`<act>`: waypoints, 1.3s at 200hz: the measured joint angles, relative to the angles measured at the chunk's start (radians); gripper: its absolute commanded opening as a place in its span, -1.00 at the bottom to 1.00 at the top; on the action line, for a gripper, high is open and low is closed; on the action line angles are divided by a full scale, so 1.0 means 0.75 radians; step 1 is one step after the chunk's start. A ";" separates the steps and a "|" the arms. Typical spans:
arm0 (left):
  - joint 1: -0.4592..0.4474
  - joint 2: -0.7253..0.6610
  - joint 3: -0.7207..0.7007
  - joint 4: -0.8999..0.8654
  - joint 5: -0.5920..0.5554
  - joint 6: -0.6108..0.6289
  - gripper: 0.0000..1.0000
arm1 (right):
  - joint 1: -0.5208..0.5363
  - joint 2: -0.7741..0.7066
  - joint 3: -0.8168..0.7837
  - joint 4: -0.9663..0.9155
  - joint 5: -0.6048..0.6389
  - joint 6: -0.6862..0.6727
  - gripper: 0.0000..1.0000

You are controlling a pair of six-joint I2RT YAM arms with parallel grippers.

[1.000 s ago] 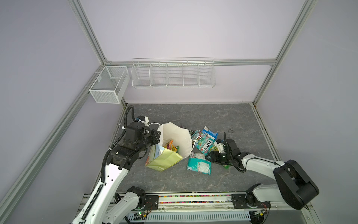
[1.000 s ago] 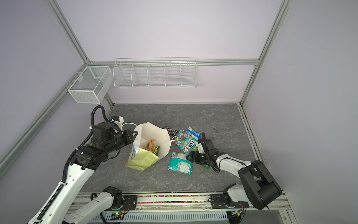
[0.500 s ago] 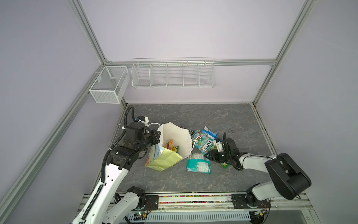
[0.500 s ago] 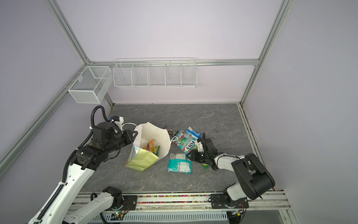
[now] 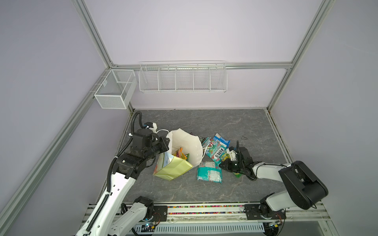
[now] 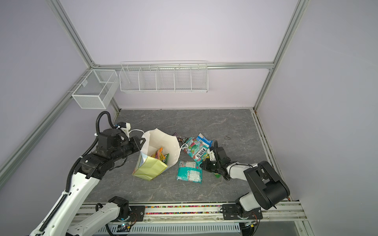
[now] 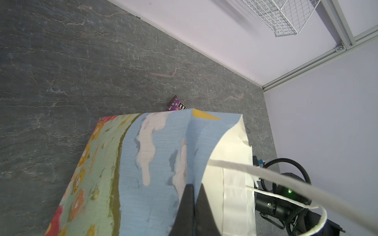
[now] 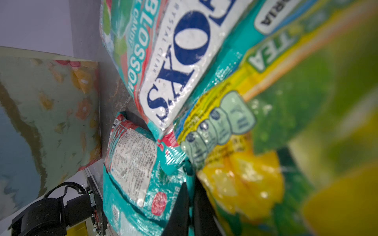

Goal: Place the snacks into the paper bag
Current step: Pick up the snack at the center of the table.

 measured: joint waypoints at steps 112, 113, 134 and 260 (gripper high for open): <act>0.000 -0.001 0.000 0.000 0.000 0.000 -1.00 | 0.005 -0.298 -0.008 -0.243 -0.012 -0.021 -0.87; 0.000 -0.001 0.000 0.000 0.000 0.000 -1.00 | 0.005 -0.298 -0.008 -0.243 -0.012 -0.021 -0.87; 0.000 -0.001 0.000 0.000 0.000 0.000 -1.00 | 0.010 -0.338 -0.008 -0.263 -0.018 -0.030 -0.87; 0.000 -0.003 0.000 -0.001 0.001 -0.001 -1.00 | 0.039 -0.599 0.007 -0.362 -0.048 -0.046 -0.87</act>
